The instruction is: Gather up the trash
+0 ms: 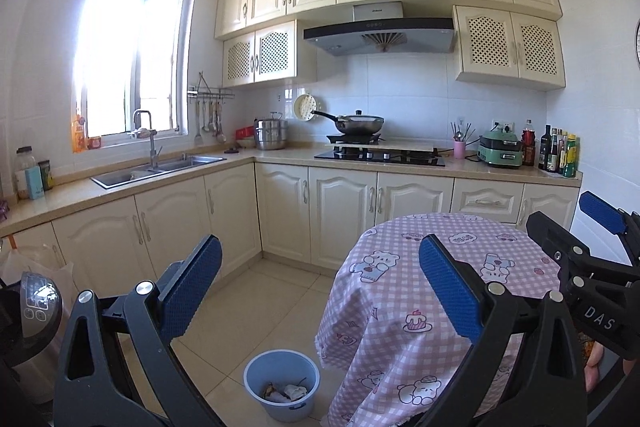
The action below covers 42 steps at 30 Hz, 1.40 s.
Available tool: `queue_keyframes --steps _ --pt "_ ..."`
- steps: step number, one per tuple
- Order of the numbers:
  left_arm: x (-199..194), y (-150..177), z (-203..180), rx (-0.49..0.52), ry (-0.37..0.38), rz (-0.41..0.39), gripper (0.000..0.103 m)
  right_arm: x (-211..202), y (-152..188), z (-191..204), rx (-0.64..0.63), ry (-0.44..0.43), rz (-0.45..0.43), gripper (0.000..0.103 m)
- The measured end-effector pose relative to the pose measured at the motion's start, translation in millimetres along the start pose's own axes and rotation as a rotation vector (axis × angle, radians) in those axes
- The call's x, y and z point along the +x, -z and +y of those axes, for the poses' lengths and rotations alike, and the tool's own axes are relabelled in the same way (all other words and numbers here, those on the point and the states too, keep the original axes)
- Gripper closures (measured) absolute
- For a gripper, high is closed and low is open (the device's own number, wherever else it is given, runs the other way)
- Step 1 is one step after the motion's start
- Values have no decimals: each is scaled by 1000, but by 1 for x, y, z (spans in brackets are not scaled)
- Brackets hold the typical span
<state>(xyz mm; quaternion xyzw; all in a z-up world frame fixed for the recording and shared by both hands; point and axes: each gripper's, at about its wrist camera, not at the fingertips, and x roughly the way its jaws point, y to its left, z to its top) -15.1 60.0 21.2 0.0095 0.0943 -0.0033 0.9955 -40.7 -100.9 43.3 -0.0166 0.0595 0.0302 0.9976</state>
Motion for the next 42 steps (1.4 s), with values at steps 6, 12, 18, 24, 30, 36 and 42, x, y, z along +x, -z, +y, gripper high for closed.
queue_keyframes --steps 6,12,18,24,30,36,42 --pt "-7 -2 -4 10 2 -20 8 -10 -3 -7 14 5 -24 14" --pt "-8 -2 0 12 -4 -20 8 -11 -2 -7 21 -4 -23 14" --pt "-8 -2 -2 11 -5 -22 8 -11 -3 -5 19 -13 -21 14" --pt "-8 -1 0 9 -3 -19 8 -11 -4 -4 15 -16 -23 14" --pt "-9 0 -1 9 -3 -19 8 -11 -4 -3 18 -21 -21 14" --pt "-8 1 -2 11 0 -17 8 -12 -4 -3 17 -19 -23 14" --pt "-6 2 -3 16 6 -13 8 -11 -4 -3 22 -18 -18 13"
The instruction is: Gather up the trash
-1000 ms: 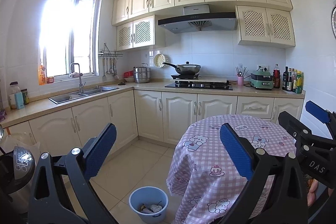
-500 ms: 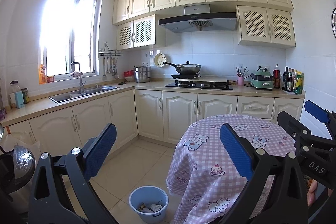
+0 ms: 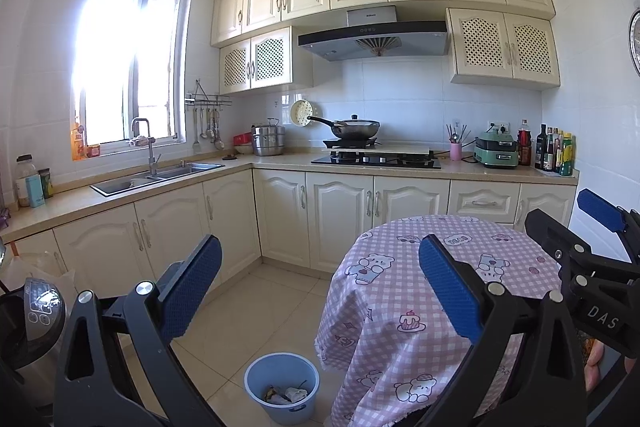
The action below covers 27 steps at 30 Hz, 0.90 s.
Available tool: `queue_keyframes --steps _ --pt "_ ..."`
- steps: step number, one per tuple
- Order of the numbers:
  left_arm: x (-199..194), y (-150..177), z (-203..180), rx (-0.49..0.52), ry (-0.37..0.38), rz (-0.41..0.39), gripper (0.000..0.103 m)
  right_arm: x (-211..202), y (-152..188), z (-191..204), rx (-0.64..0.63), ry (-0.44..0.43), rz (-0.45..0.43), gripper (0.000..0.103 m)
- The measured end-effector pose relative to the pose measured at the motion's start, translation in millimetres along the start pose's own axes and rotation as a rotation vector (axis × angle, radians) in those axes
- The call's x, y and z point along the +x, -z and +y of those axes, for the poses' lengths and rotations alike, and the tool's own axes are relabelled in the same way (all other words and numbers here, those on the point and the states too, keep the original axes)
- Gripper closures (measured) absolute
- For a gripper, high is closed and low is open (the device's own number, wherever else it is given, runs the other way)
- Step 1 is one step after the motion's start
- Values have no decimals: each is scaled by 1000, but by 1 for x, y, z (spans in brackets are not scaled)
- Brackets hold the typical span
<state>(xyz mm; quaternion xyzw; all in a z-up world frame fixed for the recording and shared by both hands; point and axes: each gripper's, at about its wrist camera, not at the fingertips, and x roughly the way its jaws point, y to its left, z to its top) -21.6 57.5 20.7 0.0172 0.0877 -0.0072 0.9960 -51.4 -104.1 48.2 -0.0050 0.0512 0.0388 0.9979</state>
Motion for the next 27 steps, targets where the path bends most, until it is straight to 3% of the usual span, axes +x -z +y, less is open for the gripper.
queue_keyframes --steps 27 --pt "0 2 1 4 16 9 8 0 3 -2 7 8 5 13"
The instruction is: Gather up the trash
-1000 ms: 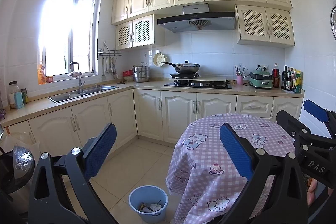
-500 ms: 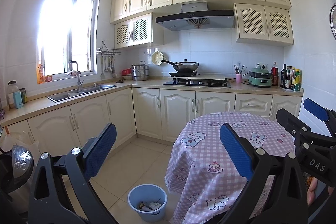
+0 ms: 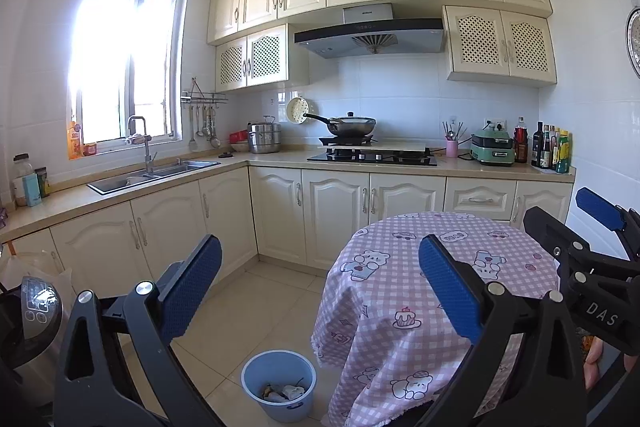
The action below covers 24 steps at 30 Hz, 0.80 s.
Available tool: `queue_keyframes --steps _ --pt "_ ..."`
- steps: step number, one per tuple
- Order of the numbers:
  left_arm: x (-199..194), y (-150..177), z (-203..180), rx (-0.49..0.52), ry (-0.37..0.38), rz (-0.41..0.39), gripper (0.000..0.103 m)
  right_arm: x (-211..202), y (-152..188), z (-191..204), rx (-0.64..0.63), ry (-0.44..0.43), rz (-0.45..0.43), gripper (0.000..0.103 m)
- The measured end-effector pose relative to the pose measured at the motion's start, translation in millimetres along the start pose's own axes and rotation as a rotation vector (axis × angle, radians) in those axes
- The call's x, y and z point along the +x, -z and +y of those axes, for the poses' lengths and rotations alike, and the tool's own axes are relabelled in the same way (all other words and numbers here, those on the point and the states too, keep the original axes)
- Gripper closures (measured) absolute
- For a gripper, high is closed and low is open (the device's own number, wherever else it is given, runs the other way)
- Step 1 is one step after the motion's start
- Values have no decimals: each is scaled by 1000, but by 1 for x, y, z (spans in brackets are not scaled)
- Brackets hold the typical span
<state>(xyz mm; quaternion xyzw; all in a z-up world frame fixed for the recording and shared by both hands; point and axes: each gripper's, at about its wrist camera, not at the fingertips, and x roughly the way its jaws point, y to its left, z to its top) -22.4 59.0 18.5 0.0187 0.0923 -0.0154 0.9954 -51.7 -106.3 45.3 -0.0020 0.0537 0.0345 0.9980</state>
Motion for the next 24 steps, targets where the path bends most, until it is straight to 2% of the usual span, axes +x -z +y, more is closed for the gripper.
queue_keyframes --steps 24 --pt "0 0 3 2 -1 6 8 1 3 4 -1 -11 9 13"
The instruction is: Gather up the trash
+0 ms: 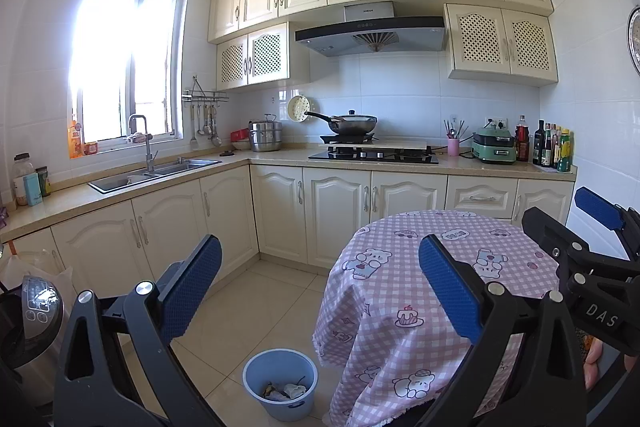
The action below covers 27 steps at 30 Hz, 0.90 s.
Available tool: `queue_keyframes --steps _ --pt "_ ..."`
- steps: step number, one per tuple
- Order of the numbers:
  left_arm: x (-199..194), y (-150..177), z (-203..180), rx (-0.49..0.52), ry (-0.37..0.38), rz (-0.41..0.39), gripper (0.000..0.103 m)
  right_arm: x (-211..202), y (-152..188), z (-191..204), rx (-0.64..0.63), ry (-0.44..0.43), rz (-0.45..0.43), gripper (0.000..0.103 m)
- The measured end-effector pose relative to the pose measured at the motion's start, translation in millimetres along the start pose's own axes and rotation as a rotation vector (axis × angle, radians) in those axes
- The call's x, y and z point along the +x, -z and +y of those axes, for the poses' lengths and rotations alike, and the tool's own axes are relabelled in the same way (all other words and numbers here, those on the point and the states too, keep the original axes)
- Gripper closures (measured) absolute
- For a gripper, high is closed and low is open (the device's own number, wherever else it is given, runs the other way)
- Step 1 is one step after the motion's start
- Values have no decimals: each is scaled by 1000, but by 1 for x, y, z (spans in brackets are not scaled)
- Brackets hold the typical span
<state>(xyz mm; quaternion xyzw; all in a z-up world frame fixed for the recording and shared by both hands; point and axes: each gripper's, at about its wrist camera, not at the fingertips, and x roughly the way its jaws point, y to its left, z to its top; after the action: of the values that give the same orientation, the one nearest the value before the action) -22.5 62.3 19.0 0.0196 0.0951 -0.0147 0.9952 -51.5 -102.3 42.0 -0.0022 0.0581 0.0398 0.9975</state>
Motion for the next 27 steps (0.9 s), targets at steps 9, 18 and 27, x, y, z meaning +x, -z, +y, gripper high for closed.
queue_keyframes --steps 9,18,27 --pt "1 0 1 0 0 -1 8 3 -2 -2 -4 -5 1 12" --pt "1 0 1 0 -1 1 8 5 -2 -3 -4 -14 4 12" --pt "3 0 2 -1 -2 5 8 6 -2 -4 -5 -16 7 12"
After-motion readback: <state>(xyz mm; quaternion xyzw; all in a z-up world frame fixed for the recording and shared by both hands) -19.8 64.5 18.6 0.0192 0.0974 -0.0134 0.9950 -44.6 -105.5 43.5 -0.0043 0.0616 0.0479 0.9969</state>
